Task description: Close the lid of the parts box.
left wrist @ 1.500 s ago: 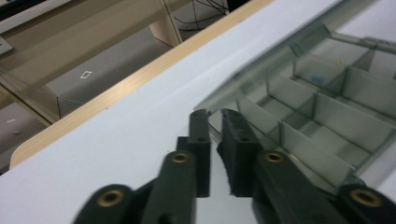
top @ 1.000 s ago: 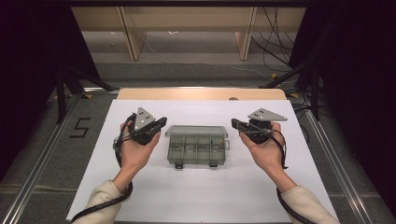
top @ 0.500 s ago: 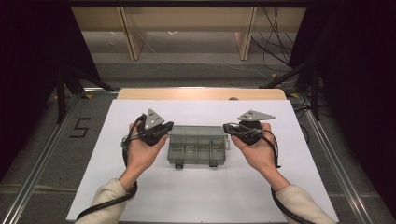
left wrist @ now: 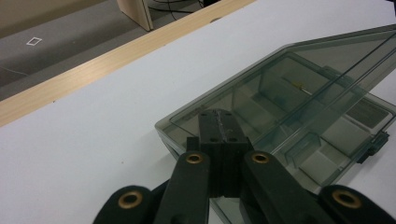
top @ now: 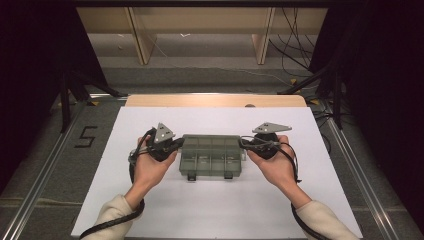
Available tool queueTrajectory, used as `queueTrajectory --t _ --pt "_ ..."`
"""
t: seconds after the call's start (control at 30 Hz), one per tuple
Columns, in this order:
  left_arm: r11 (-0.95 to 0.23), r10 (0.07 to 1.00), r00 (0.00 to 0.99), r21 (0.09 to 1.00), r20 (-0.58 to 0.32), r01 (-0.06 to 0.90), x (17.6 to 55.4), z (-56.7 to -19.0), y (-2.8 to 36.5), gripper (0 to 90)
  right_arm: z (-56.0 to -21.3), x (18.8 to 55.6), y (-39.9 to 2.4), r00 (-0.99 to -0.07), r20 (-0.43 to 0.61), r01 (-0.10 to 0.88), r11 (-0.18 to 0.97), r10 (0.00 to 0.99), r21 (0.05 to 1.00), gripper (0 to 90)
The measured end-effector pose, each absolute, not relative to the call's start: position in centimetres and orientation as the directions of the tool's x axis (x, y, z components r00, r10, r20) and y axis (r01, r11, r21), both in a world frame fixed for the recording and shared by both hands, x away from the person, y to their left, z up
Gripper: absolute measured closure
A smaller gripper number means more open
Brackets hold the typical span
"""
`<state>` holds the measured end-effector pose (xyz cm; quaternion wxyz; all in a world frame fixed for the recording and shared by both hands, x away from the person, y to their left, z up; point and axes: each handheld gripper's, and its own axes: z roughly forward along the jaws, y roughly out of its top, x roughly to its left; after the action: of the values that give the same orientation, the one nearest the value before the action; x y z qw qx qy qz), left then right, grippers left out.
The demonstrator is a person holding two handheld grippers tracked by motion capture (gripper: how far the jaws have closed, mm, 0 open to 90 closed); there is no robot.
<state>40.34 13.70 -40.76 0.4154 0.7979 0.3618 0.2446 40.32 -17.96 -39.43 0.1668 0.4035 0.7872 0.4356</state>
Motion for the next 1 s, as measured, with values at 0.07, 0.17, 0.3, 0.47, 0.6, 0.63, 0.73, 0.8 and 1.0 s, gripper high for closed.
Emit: queueTrajectory --t 0.07,0.17,0.3,0.47,0.6,0.63,0.73,0.8,1.0 --pt "-0.399 0.776 0.624 0.837 0.09 0.375 40.3 -40.8 13.7 90.0 -39.5 40.3 -18.0 -0.628 0.078 0.483 0.309 0.774 0.819 90.0" --pt "-0.444 0.754 0.646 0.818 0.12 0.366 40.3 -40.8 13.9 90.0 -39.7 40.3 -18.0 -0.624 0.081 0.49 0.308 0.777 0.815 90.0" --pt "-0.457 0.747 0.653 0.809 0.123 0.37 40.2 -41.1 13.8 90.0 -39.8 40.2 -18.0 -0.628 0.087 0.501 0.317 0.773 0.805 90.0" --pt "-0.463 0.748 0.652 0.801 0.123 0.38 40.0 -41.3 13.7 90.0 -40.1 40.2 -17.9 -0.643 0.072 0.488 0.335 0.762 0.806 90.0" --pt "-0.471 0.743 0.657 0.795 0.124 0.383 39.9 -41.5 13.7 90.0 -40.3 40.0 -17.8 -0.635 0.08 0.509 0.339 0.768 0.791 90.0" --pt "-0.476 0.741 0.66 0.791 0.126 0.384 39.9 -41.5 13.7 90.0 -40.4 40.0 -17.7 -0.637 0.087 0.515 0.339 0.766 0.787 90.0" --pt "-0.462 0.749 0.653 0.795 0.113 0.393 39.9 -41.8 13.5 90.0 -40.7 40.0 -17.6 -0.644 0.08 0.512 0.352 0.761 0.783 90.0" --pt "-0.48 0.739 0.662 0.785 0.122 0.391 39.9 -41.8 13.5 90.0 -40.8 40.0 -17.5 -0.645 0.082 0.517 0.354 0.76 0.779 90.0" --pt "-0.475 0.742 0.663 0.78 0.105 0.408 39.9 -42.3 13.3 90.0 -41.2 39.9 -17.5 -0.646 0.084 0.53 0.367 0.758 0.764 90.0"
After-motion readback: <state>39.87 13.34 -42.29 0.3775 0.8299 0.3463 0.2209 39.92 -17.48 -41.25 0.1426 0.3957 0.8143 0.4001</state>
